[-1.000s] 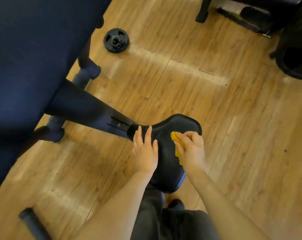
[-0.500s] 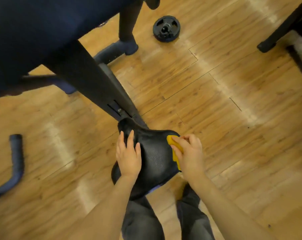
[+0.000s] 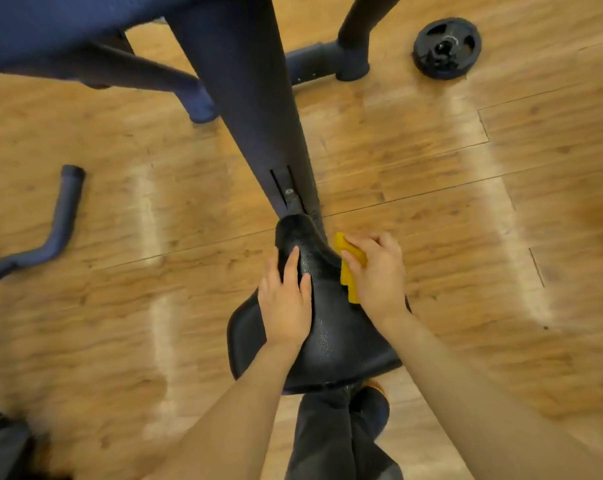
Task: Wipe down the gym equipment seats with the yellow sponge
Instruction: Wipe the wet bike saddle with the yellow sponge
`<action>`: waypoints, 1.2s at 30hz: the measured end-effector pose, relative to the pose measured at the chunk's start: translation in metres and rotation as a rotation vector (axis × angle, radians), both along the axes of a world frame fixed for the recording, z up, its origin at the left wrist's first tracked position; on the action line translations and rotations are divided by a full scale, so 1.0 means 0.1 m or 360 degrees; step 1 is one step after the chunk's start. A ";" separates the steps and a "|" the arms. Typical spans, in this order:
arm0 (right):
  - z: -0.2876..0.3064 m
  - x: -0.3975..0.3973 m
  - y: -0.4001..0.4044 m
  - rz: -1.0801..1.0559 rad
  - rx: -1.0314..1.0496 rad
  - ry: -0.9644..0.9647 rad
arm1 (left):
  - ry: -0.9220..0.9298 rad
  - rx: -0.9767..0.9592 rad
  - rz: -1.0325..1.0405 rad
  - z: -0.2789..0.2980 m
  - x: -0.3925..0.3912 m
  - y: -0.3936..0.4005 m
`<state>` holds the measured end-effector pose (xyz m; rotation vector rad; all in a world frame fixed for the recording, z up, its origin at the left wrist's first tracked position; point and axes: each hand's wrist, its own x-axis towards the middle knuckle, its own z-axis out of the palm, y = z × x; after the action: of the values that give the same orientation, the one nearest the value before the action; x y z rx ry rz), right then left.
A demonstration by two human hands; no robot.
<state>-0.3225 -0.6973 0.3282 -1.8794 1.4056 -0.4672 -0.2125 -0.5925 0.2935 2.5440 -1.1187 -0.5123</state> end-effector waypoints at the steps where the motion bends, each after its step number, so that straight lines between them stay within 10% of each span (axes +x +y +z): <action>1: -0.03 0.09 -0.05 0.0006 0.0008 -0.0003 | -0.0029 -0.0027 -0.0026 -0.05 -0.02 -0.01; 36: -0.47 0.57 -0.27 0.0329 0.0317 -0.0064 | -0.0328 0.0070 -0.0060 -0.25 -0.10 0.02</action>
<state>-0.2653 -0.7245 0.2808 -1.8173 1.1709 -0.2519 -0.2224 -0.5905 0.2686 2.6665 -1.2396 -0.2910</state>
